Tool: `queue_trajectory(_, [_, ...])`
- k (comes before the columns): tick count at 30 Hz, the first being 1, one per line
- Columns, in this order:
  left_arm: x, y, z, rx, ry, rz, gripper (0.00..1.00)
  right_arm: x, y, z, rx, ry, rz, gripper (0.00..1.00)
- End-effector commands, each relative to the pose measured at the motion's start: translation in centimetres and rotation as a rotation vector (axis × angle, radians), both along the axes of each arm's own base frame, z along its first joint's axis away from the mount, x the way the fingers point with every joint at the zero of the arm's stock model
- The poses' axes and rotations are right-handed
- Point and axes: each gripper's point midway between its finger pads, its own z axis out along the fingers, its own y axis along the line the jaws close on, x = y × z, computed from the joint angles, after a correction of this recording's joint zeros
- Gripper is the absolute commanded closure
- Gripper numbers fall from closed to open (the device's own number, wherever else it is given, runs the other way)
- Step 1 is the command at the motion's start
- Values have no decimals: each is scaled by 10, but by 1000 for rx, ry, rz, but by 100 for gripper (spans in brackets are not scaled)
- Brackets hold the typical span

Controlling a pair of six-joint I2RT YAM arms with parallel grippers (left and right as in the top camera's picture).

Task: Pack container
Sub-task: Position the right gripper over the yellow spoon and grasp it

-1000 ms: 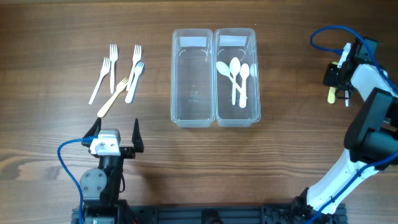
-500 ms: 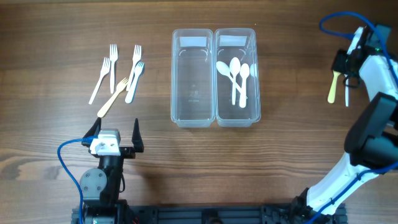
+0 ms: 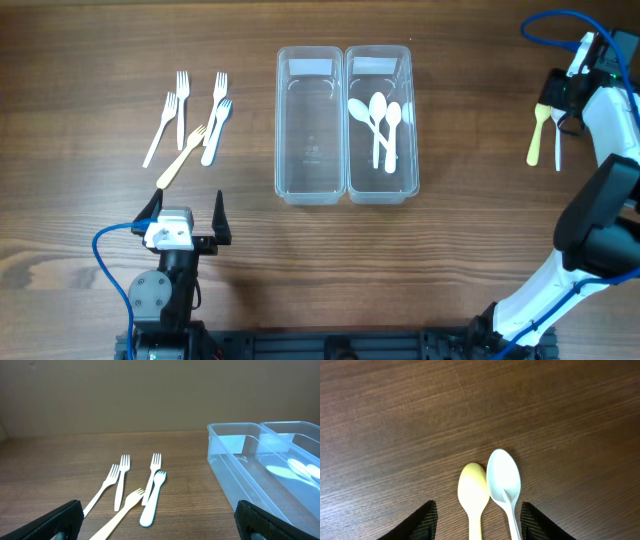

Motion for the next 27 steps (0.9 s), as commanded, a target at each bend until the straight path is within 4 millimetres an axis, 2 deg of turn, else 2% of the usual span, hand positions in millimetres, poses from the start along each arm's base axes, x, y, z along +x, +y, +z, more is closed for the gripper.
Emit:
queue_trajectory(1, [0, 0, -2, 21, -1, -7, 0, -7, 0, -39, 33, 89, -10, 47])
queue_trajectory(5, [0, 0, -2, 21, -1, -7, 0, -15, 4, -64, 63, 154, -9, 47])
queue_trajectory(9, [0, 0, -2, 21, -1, -7, 0, -17, 5, -69, 78, 163, -21, 47])
queue_trajectory(14, [0, 0, -2, 21, -1, -7, 0, -20, 6, -76, 87, 176, -27, 55])
queue_trajectory(16, [0, 0, -2, 21, -1, -7, 0, -24, 9, -86, 99, 197, -26, 56])
queue_trajectory(20, [0, 0, -2, 21, -1, -7, 0, -33, 14, -108, 133, 250, -22, 65])
queue_trajectory(23, [0, 0, -2, 21, -1, -7, 0, -35, 17, -113, 145, 260, -19, 75])
queue_trajectory(27, [0, 0, -2, 21, -1, -7, 0, -35, 17, -112, 147, 263, -22, 79])
